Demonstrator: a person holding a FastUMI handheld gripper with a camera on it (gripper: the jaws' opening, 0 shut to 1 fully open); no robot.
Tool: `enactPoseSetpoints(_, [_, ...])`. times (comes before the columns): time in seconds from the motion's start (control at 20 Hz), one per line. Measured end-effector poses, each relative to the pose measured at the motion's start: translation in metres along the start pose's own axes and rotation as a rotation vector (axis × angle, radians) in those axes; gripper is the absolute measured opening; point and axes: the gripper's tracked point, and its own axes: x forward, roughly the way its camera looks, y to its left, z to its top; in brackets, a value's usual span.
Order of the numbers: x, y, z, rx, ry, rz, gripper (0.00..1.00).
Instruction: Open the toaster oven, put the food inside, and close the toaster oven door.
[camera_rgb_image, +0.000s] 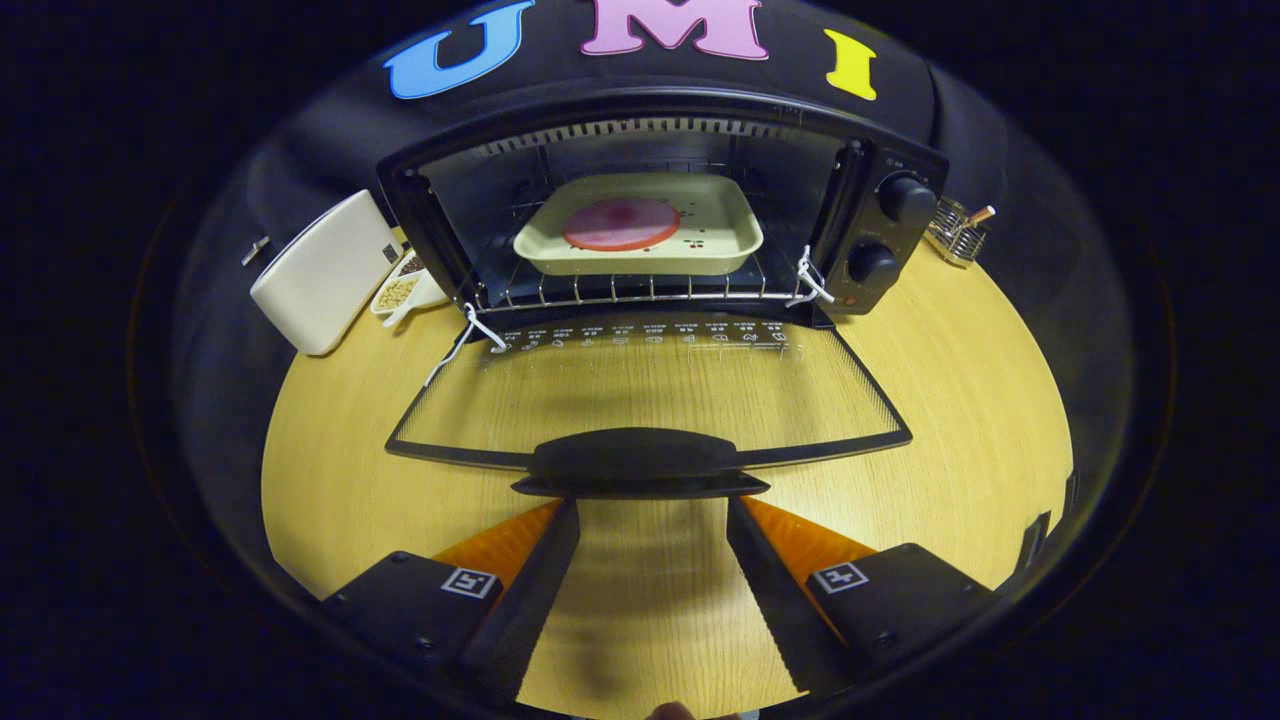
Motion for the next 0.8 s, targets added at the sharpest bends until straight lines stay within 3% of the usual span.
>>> enactPoseSetpoints(0.8, [-0.053, 0.006, 0.074, 0.006, -0.236, 0.058, 1.00])
